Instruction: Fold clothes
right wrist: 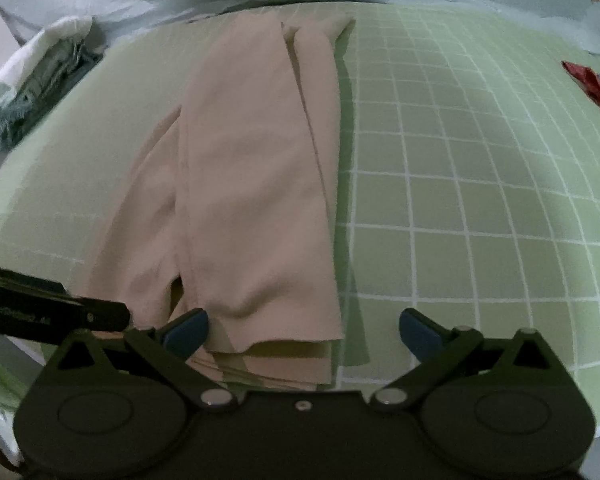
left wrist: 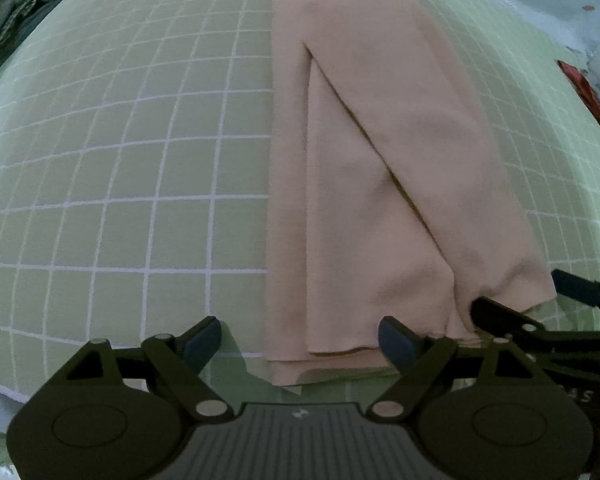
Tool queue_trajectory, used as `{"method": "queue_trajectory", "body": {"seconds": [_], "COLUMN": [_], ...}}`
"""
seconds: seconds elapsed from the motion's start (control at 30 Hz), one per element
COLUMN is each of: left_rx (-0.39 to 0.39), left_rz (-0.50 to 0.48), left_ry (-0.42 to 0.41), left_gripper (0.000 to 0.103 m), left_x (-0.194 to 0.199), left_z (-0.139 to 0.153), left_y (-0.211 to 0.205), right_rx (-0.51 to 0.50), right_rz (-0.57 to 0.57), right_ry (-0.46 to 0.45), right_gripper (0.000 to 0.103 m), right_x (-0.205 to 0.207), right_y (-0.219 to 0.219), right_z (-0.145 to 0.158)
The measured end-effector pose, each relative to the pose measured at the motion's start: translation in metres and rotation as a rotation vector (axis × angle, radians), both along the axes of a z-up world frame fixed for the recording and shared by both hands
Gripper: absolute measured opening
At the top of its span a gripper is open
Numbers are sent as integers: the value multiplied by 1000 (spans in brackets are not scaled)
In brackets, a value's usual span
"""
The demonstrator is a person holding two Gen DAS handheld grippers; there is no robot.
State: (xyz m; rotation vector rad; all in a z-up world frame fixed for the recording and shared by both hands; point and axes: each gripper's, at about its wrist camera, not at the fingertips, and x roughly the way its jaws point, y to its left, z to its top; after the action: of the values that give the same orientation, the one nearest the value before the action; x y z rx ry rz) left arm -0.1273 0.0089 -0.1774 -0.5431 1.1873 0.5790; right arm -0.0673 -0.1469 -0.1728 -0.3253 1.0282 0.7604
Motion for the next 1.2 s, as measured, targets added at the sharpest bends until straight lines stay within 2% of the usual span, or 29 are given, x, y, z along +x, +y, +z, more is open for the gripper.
{"method": "queue_trajectory", "body": {"seconds": [0.1,0.17,0.2,0.27,0.3,0.37,0.43,0.53,0.57,0.63,0.8,1.0,1.2], "left_rx": [7,18,23,24,22,16,0,-54,-73,-81,-90,-68,-21], "left_rz": [-40,-61,-69,-76,-74,-71,-61,-32,-20,-11,4,0,24], "left_ry": [-4,-7,-11,-27,-35,-52,-70,-113,-126,-131,-148,-229,-357], "left_gripper": [83,77,71,62,59,49,41,18,17,14,13,13,13], "left_x": [6,15,19,25,26,27,26,11,7,6,4,8,24], "left_z": [-3,-7,-9,-10,-11,-11,-11,-9,-9,-10,-1,36,78], "left_y": [-8,-16,-20,-24,-24,-25,-25,-17,-15,-15,-21,-27,-10], "right_rx": [-7,10,18,32,43,59,72,96,106,123,149,211,318], "right_rz": [34,42,47,70,83,96,100,100,99,98,108,121,114], "right_ry": [-8,7,13,14,14,30,47,73,87,108,117,77,14], "right_gripper": [92,86,82,68,54,41,37,25,21,18,16,16,15], "right_x": [-3,-3,-3,-5,-6,-6,-6,-4,-2,0,2,6,30], "right_y": [2,1,0,-1,-2,-3,-4,-10,-12,-15,-22,-30,-26], "right_z": [1,2,2,4,5,7,8,8,8,8,22,52,88]}}
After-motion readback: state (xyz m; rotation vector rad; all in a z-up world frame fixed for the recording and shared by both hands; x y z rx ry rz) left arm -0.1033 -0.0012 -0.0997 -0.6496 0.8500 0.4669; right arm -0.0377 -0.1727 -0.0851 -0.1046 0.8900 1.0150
